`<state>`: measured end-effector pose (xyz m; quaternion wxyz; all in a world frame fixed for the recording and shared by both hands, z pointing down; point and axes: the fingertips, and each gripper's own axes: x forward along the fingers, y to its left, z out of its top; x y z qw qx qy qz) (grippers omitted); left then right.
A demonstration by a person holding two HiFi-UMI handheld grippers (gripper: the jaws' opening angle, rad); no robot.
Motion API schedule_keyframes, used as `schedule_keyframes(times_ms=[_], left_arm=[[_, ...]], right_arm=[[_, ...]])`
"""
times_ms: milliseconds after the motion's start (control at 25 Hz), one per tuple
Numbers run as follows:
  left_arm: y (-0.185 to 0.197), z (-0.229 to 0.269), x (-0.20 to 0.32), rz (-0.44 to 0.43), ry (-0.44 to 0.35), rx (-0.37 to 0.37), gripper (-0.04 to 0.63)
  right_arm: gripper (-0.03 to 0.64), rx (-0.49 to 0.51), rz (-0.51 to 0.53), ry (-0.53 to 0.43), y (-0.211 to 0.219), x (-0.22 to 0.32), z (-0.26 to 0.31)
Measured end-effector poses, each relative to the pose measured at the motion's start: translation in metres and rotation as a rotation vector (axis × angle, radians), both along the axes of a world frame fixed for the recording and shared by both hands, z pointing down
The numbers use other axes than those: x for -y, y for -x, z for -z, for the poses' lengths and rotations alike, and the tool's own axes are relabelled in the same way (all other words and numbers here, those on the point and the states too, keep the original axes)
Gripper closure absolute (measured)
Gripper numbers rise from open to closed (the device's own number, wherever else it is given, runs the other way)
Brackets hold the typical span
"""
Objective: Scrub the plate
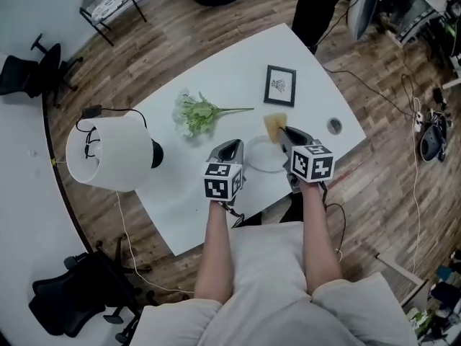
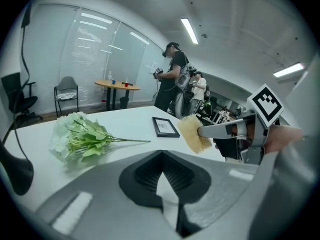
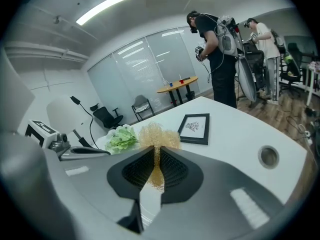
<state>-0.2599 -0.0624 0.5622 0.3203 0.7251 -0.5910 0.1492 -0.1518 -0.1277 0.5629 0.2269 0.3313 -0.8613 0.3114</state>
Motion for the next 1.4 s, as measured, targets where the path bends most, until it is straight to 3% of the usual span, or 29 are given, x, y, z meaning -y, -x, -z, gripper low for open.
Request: schedule_keyframes(times_ms=[480,760,1400], left_arm=[[-0.037,-0.050,-0.002,-0.111,0.075,-0.067,0.594],[-0.043,-0.075,-0.005,-0.124,0.118,-0.070,0.594],[-0.058,-0.087,-0.013,-0.172,0.128,-0.061,0.594]], right_arm=[[0.558,-0.218,-0.056,-0.003,-0.002,-0.035,-0.043],[0.558,-0.364,0.036,-0.010,0.023,-0.049,-0.074],[0.558,-0.398,0.043,-0.040,0.017,-0.046,-0.075]])
